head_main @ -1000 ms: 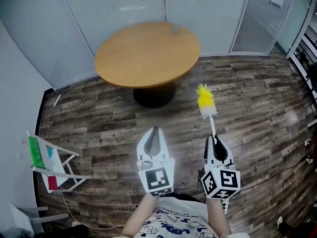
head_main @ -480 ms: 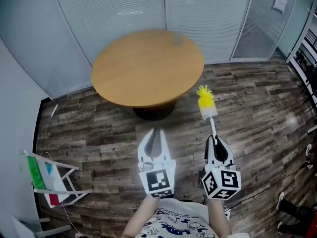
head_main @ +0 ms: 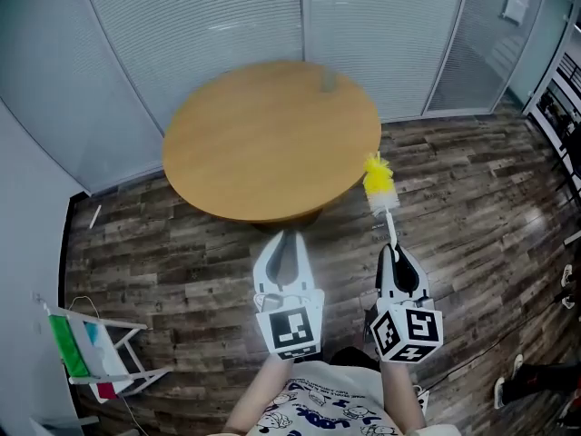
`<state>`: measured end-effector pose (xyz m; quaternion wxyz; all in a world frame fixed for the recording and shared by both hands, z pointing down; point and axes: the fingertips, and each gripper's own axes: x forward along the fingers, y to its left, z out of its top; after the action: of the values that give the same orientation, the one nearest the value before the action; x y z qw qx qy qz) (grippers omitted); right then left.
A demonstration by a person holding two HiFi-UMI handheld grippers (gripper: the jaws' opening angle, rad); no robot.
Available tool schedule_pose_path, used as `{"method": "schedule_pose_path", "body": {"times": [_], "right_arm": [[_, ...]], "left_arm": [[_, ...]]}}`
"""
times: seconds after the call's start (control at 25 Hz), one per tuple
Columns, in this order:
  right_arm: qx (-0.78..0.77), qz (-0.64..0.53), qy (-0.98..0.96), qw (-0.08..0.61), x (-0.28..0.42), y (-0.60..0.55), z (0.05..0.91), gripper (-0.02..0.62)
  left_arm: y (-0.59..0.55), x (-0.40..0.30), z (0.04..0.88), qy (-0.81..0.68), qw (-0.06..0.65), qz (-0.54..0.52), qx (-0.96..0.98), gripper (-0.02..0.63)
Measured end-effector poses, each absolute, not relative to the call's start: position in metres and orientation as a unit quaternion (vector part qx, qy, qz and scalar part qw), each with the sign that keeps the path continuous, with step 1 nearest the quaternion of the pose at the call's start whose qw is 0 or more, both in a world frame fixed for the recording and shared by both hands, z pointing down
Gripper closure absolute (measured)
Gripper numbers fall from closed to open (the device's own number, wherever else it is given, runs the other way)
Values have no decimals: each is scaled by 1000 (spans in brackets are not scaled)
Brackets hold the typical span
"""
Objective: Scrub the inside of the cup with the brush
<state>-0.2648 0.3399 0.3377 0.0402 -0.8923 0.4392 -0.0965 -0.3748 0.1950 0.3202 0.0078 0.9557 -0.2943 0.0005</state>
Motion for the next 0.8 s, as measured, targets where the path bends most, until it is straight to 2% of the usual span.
{"method": "schedule_pose_path", "body": {"times": [0.52, 0.8], "right_arm": [[-899, -109, 424, 27, -246, 311, 347, 549], [-895, -118, 430, 25, -210, 290, 353, 549]], "left_arm": [[155, -355, 334, -298, 22, 8, 954, 580], [136, -324, 338, -301, 22, 16, 953, 580]]}}
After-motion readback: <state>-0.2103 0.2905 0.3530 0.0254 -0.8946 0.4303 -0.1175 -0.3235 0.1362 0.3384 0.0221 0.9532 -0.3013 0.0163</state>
